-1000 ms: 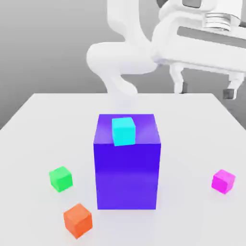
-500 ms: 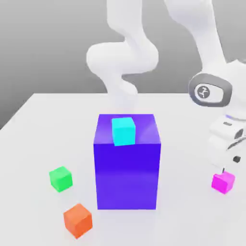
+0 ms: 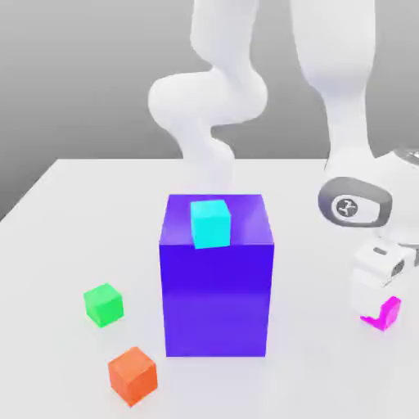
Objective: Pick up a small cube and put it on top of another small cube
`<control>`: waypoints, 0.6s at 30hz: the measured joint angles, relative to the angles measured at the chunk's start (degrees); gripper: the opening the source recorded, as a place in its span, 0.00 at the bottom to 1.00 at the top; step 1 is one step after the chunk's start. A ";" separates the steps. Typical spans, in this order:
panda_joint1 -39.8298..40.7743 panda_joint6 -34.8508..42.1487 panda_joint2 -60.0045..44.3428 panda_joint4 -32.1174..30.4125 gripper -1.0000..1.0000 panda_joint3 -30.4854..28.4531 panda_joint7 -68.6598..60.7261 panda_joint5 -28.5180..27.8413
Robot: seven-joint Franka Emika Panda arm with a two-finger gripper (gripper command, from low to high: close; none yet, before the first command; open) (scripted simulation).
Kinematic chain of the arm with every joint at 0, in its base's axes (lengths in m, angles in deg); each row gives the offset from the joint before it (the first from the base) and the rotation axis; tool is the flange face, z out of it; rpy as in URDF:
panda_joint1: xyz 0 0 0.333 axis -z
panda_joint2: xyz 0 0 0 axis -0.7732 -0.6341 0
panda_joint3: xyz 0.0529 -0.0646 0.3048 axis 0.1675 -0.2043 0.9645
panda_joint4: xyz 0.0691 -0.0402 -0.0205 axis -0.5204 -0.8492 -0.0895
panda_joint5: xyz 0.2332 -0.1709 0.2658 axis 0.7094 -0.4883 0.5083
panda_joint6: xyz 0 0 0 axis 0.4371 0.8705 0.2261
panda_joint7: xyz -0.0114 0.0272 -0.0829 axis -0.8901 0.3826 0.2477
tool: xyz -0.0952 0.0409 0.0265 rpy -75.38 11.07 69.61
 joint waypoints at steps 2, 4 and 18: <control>2.49 1.61 2.43 -0.71 0.00 3.16 -2.41 3.17; 4.99 3.38 5.15 -1.53 0.00 6.42 -5.16 6.80; 20.44 8.75 16.39 0.82 0.00 7.18 -29.93 20.33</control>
